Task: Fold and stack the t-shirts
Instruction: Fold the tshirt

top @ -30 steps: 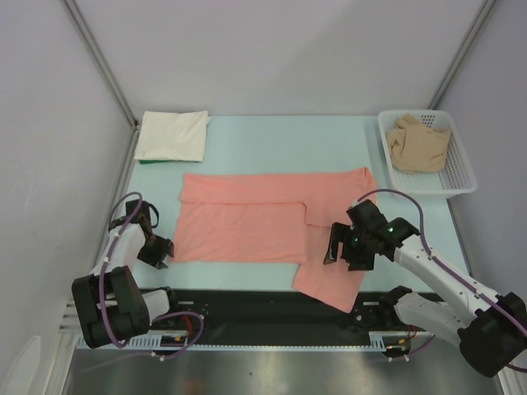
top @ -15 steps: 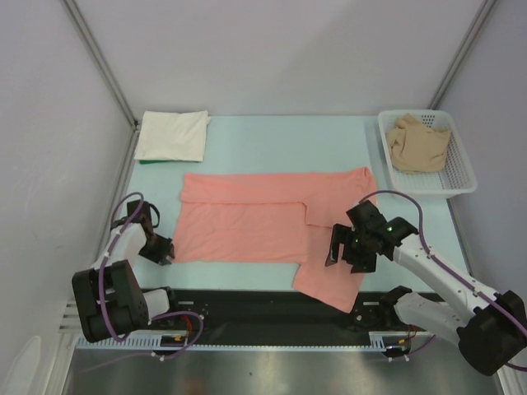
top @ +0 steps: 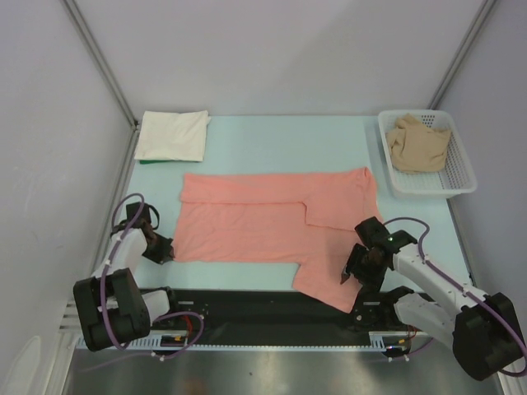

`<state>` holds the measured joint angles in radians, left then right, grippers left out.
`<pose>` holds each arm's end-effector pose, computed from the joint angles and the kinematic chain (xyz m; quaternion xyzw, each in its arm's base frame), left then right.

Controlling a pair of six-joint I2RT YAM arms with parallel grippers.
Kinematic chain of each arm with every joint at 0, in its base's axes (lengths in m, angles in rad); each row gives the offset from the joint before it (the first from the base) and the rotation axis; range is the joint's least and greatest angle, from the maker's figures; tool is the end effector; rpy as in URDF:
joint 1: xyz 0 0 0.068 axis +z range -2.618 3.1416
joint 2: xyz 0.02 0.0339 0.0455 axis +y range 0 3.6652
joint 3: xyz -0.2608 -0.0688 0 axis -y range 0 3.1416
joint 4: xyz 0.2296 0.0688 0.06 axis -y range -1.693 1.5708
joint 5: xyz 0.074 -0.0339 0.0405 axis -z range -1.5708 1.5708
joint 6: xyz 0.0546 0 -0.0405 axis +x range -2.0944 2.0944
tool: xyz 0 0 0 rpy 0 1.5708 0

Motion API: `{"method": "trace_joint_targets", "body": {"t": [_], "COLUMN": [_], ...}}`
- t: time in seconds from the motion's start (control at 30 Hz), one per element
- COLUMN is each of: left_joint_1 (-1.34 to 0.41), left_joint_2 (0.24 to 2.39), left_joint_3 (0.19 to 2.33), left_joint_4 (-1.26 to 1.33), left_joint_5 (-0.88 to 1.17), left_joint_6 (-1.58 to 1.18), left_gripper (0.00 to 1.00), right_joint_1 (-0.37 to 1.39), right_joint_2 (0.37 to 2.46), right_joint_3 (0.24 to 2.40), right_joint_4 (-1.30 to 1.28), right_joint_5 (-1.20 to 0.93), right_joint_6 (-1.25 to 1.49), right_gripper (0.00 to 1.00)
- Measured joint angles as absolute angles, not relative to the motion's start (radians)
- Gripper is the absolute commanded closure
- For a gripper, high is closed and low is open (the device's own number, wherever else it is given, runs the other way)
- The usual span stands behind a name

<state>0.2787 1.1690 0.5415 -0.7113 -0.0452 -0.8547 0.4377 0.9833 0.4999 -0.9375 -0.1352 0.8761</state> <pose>0.1615 0.0488 0.1422 -0.5353 0.8364 -0.0113 0.1173 0.1108 0.0600 0.1503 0.2114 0.9722 0.0990 0.0180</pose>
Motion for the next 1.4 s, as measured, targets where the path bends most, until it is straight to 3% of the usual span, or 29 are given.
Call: {"method": "trace_joint_targets", "body": {"t": [0.03, 0.07, 0.23, 0.33, 0.5, 0.63, 0.7, 0.73, 0.83, 1.03, 1.4], "left_joint_1": [0.279, 0.279, 0.280, 0.280, 0.280, 0.280, 0.280, 0.280, 0.280, 0.280, 0.280], "left_joint_2": [1.160, 1.150, 1.110, 1.105, 1.105, 1.107, 1.108, 1.108, 1.108, 1.093, 1.082], "left_joint_3": [0.535, 0.529, 0.500, 0.494, 0.490, 0.487, 0.486, 0.486, 0.486, 0.486, 0.540], "left_joint_4": [-0.706, -0.701, -0.668, -0.652, -0.636, -0.624, -0.620, -0.619, -0.619, -0.645, -0.742], "left_joint_5": [-0.044, -0.042, -0.024, -0.004, 0.016, 0.030, 0.032, 0.033, 0.033, 0.014, -0.052], "left_joint_6": [-0.855, -0.855, -0.856, -0.856, -0.856, -0.857, -0.857, -0.857, -0.857, -0.857, -0.883], "left_gripper": [1.00, 1.00, 1.00, 1.00, 1.00, 1.00, 1.00, 1.00, 1.00, 1.00, 1.00], "right_joint_1": [0.424, 0.413, 0.377, 0.368, 0.366, 0.362, 0.355, 0.353, 0.351, 0.348, 0.236], "right_joint_2": [0.981, 0.981, 0.970, 0.970, 0.970, 0.971, 0.973, 0.978, 0.983, 0.926, 1.009], "right_joint_3": [0.484, 0.472, 0.466, 0.461, 0.456, 0.438, 0.435, 0.434, 0.434, 0.456, 0.722], "right_joint_4": [-0.937, -0.938, -0.931, -0.916, -0.912, -0.894, -0.893, -0.893, -0.884, -0.938, -1.002], "right_joint_5": [-0.135, -0.131, -0.108, -0.099, -0.086, -0.089, -0.100, -0.102, -0.111, -0.086, 0.008], "right_joint_6": [0.884, 0.890, 0.906, 0.909, 0.922, 0.937, 0.944, 0.947, 0.956, 0.975, 0.876], "right_gripper": [0.40, 0.49, 0.52, 0.62, 0.58, 0.64, 0.75, 0.88, 1.00, 1.00, 1.00]}}
